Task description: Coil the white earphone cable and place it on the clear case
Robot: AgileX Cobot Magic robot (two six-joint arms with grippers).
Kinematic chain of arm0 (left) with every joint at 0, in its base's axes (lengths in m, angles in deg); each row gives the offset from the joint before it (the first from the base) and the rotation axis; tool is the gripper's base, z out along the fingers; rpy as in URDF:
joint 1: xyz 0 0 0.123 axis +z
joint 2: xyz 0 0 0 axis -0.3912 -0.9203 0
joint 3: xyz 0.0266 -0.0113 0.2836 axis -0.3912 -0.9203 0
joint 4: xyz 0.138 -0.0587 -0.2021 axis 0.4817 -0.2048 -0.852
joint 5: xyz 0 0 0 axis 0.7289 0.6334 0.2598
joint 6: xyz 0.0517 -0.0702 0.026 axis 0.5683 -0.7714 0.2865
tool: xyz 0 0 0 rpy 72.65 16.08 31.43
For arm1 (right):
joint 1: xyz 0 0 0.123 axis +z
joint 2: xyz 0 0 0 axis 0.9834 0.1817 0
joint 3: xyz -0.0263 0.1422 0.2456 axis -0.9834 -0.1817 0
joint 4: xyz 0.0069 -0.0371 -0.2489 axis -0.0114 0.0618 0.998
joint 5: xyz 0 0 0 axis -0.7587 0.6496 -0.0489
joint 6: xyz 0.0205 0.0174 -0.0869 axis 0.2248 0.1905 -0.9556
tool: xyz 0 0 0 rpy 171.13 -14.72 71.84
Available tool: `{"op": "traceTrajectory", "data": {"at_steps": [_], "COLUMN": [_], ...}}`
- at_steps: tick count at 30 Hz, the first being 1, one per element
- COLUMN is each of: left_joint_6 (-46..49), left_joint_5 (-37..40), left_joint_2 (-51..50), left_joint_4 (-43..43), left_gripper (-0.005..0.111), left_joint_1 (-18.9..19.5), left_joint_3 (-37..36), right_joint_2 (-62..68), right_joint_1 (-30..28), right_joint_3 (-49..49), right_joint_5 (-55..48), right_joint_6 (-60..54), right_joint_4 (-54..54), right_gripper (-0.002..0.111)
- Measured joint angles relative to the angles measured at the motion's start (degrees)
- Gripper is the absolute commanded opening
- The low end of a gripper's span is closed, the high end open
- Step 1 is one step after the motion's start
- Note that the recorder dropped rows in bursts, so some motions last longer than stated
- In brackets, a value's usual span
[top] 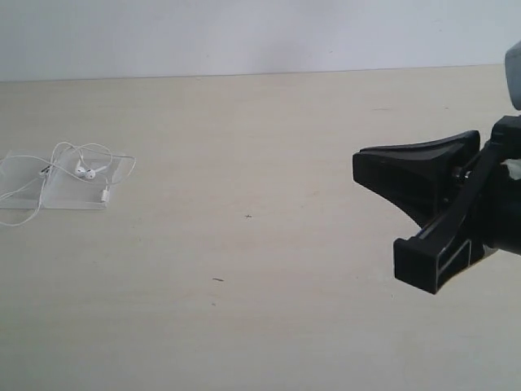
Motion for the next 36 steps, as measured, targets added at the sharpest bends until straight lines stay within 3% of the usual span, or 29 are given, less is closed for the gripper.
{"op": "traceTrajectory", "data": {"at_steps": [8, 10, 14, 17, 24, 36], "left_joint_6": [0.00, 0.00, 0.00, 0.00, 0.00, 0.00], "left_joint_5": [0.00, 0.00, 0.00, 0.00, 0.00, 0.00], "left_joint_2": [0.00, 0.00, 0.00, 0.00, 0.00, 0.00], "left_joint_4": [0.00, 0.00, 0.00, 0.00, 0.00, 0.00], "left_gripper": [0.000, 0.000, 0.000, 0.000, 0.000, 0.000], "left_joint_1": [0.00, 0.00, 0.00, 0.00, 0.00, 0.00], "left_joint_3": [0.00, 0.00, 0.00, 0.00, 0.00, 0.00], "right_joint_2": [-1.33, -4.36, -11.65, -19.21, -33.20, -40.11], "right_joint_1": [-0.41, -3.83, -17.64, -28.67, -43.15, -47.36], "right_joint_3": [0.00, 0.00, -2.05, -9.78, -23.68, -24.85], "right_joint_5": [-0.25, -0.79, -2.01, 0.55, 9.86, 3.24], "right_joint_6": [-0.46, -2.48, -3.86, -4.02, -3.73, -3.79], "right_joint_4": [0.30, 1.18, 1.58, 1.69, -2.14, -2.65], "right_gripper": [0.000, 0.000, 0.000, 0.000, 0.000, 0.000]}}
